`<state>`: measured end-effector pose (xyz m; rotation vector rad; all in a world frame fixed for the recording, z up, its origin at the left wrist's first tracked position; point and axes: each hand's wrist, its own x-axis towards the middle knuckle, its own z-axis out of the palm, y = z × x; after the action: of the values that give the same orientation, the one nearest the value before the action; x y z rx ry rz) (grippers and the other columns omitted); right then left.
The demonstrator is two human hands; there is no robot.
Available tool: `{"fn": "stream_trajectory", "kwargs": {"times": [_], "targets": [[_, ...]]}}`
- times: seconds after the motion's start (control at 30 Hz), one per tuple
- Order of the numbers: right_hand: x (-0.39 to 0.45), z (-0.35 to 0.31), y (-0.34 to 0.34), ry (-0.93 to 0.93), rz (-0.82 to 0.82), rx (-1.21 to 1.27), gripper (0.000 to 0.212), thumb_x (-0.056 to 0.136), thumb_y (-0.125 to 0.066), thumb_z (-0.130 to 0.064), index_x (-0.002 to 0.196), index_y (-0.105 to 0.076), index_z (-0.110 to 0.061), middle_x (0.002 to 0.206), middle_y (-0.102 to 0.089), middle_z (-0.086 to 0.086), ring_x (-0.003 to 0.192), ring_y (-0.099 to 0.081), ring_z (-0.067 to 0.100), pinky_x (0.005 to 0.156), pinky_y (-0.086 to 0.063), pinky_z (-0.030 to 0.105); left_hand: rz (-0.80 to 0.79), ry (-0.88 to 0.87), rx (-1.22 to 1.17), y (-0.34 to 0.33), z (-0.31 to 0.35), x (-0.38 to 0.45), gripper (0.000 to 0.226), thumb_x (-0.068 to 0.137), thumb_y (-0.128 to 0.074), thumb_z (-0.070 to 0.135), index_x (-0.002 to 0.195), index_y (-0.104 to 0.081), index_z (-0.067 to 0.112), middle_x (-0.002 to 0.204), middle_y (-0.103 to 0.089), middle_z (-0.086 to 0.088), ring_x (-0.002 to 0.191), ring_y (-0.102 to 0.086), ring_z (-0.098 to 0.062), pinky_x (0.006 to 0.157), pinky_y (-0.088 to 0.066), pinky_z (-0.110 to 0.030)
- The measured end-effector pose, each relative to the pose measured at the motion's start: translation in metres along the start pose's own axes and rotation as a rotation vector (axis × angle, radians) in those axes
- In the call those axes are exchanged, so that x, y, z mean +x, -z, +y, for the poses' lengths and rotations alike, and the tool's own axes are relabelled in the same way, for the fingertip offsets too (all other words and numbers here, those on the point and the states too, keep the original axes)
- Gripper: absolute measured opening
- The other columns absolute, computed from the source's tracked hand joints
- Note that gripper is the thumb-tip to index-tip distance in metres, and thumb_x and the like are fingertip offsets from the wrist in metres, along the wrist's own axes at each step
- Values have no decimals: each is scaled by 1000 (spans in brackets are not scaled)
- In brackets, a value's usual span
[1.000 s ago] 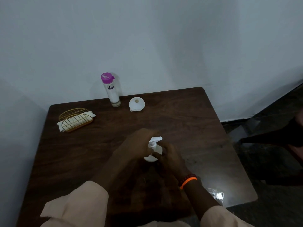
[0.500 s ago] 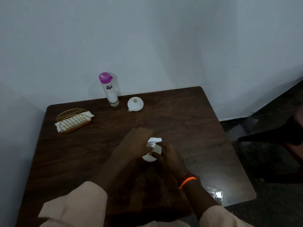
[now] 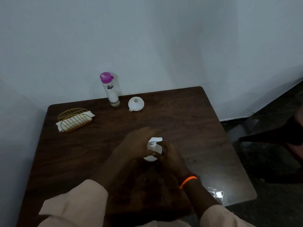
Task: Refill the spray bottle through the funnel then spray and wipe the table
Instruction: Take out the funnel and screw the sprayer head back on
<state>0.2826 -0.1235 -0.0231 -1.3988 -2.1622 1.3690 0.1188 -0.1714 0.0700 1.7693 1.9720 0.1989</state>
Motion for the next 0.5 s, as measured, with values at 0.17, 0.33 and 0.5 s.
{"fn": "stream_trajectory", "kwargs": {"times": [0.17,0.33,0.5], "targets": [[3,3,-2,42,-8,-8,41,79,-72,-52,112,-69,-28,99,-73,-8,89,-68,3,76,-59,32,60,-22,-55,-13,-12,4,33,83,-77,26,113,-69,14,113,-70,-3,106,-66,-22,95,-52,-39],[3,1,-2,38,-25,-10,56,77,-63,-69,116,-67,-29,102,-73,-8,91,-68,5,78,-59,38,61,-11,9,-5,-10,7,32,77,-79,40,101,-65,25,103,-66,10,94,-65,-12,79,-53,-31],[3,0,-3,8,-34,-65,46,76,-77,-53,116,-65,-33,101,-68,-16,92,-63,-1,79,-53,26,27,84,126,-3,-4,10,39,81,-77,46,101,-64,16,108,-66,-2,95,-66,-20,74,-46,-30]]}}
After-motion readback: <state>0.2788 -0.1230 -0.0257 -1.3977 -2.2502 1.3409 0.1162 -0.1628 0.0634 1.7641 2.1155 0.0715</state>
